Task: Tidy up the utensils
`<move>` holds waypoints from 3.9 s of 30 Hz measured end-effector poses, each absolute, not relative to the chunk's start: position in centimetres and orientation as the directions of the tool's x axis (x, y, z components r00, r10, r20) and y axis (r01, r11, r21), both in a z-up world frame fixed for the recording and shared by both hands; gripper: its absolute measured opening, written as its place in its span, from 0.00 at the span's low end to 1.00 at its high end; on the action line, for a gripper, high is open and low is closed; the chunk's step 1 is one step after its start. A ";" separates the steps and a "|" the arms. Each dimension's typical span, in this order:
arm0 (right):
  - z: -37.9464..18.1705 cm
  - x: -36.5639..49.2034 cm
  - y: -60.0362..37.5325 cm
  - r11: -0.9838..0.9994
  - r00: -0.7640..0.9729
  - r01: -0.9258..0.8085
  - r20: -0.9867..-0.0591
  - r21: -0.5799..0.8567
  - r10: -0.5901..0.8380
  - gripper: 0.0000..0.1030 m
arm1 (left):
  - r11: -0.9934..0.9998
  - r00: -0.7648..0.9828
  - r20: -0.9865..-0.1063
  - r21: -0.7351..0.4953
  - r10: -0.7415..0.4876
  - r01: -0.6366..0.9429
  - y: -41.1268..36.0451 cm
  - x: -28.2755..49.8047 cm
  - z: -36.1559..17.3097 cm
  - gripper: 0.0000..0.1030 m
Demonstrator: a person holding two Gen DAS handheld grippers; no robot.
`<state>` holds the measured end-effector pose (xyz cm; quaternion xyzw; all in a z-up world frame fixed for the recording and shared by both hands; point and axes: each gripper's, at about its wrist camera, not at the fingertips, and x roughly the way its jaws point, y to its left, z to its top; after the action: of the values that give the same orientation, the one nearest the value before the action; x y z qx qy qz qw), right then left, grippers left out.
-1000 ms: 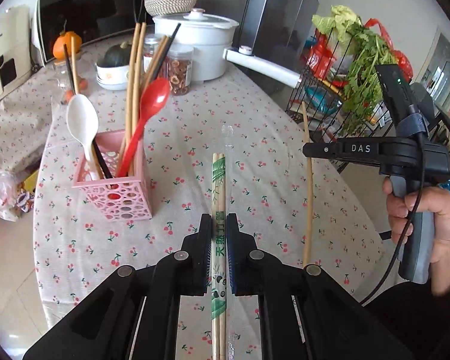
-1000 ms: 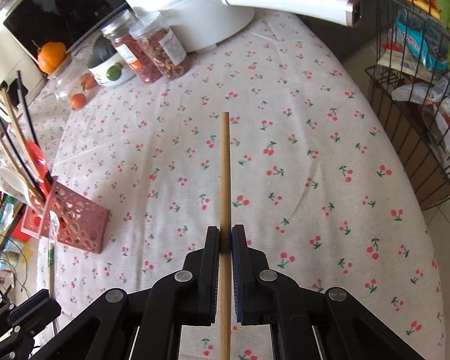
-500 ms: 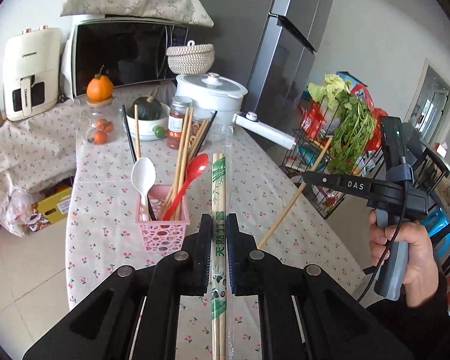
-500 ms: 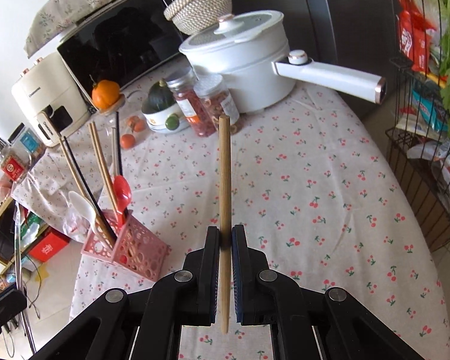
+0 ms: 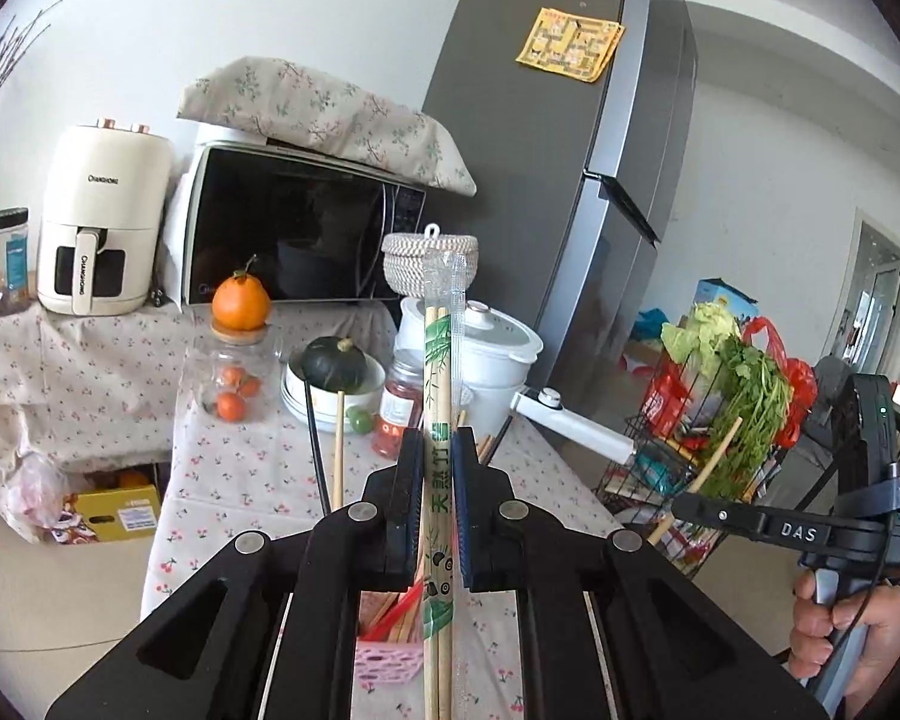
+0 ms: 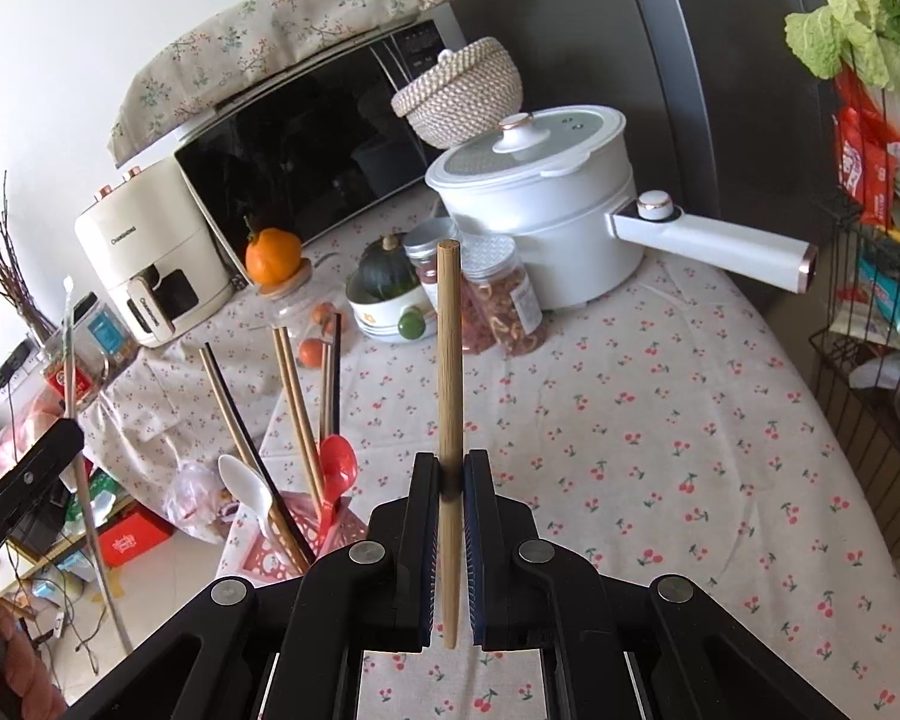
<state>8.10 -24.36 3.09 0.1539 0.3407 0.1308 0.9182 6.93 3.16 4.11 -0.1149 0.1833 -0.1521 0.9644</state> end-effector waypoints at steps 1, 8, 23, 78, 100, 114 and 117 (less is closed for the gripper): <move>3.1 8.2 -24.2 0.918 0.732 -0.139 -0.586 0.373 0.348 0.05 | 0.929 0.895 -0.304 -0.277 -0.325 0.244 3.0 7.4 3.8 0.10; 3.1 8.5 -23.9 0.917 0.731 -0.149 -0.584 0.369 0.354 0.05 | 0.970 0.957 -0.208 -0.177 -0.201 0.165 1.2 10.2 1.7 0.10; 2.7 9.2 -24.4 0.926 0.740 -0.148 -0.582 0.347 0.336 0.05 | 0.992 0.990 -0.134 -0.121 -0.039 0.023 0.1 11.5 -3.7 0.11; 4.8 9.2 -12.9 0.928 0.785 -0.298 -0.497 0.221 0.371 0.76 | 0.980 0.632 -0.756 -0.195 -0.168 0.027 7.1 4.2 -3.2 0.87; 8.7 -9.3 -19.8 1.000 0.845 -0.020 -0.534 0.021 0.028 1.00 | 0.995 0.784 -0.616 -0.098 -0.078 0.022 2.6 -11.0 6.2 1.00; 8.9 -13.3 -20.1 1.000 0.851 0.009 -0.524 0.015 0.000 1.00 | 1.000 0.813 -0.582 0.004 0.007 -0.005 1.8 -14.5 7.7 1.00; 8.6 -13.3 -20.0 1.000 0.847 0.017 -0.532 0.000 -0.014 1.00 | 1.000 0.812 -0.584 0.006 0.007 -0.004 1.7 -14.5 7.6 1.00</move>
<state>-13.34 -19.97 8.60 0.0023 0.2767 -0.0082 0.9609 -14.53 1.66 7.58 0.0023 0.3065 0.0029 0.9519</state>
